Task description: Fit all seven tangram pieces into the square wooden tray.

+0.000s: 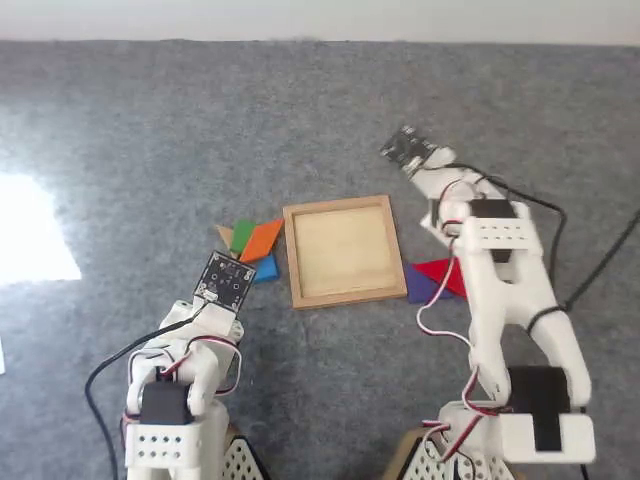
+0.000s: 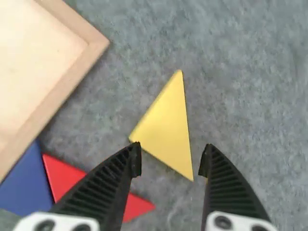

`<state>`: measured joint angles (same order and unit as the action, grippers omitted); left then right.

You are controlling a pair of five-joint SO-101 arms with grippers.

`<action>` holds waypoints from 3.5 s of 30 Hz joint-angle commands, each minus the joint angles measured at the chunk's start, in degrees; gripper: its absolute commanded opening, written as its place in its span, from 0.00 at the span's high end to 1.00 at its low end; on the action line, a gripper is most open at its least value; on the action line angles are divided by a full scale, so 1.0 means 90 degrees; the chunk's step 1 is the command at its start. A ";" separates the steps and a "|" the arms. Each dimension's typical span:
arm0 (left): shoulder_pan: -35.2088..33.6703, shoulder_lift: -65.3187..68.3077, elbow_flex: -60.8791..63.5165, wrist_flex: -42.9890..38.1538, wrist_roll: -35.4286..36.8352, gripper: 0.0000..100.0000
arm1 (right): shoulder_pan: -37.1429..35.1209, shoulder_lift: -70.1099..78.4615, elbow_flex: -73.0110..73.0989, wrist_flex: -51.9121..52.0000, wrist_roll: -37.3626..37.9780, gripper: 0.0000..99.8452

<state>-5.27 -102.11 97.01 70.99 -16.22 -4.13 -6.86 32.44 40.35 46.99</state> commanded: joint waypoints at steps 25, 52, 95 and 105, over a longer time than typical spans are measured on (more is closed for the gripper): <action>-0.0029 0.0039 -0.0054 0.0039 0.0039 0.98 | 0.0239 0.5416 -0.7404 0.4635 0.1543 0.66; -0.0029 0.0039 -0.0054 0.0039 0.0039 0.98 | 0.0200 0.5944 -0.7482 0.4449 0.1192 0.66; -0.0029 0.0039 -0.0054 0.0039 0.0039 0.98 | -0.0405 0.4469 -0.7512 0.5631 0.0029 0.73; -0.0029 0.0039 -0.0054 0.0039 0.0039 0.98 | -0.1841 0.3629 -0.7482 0.6325 0.0176 0.73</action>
<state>-5.27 -102.11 97.01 70.99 -16.22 -15.03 31.65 -33.93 95.38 47.34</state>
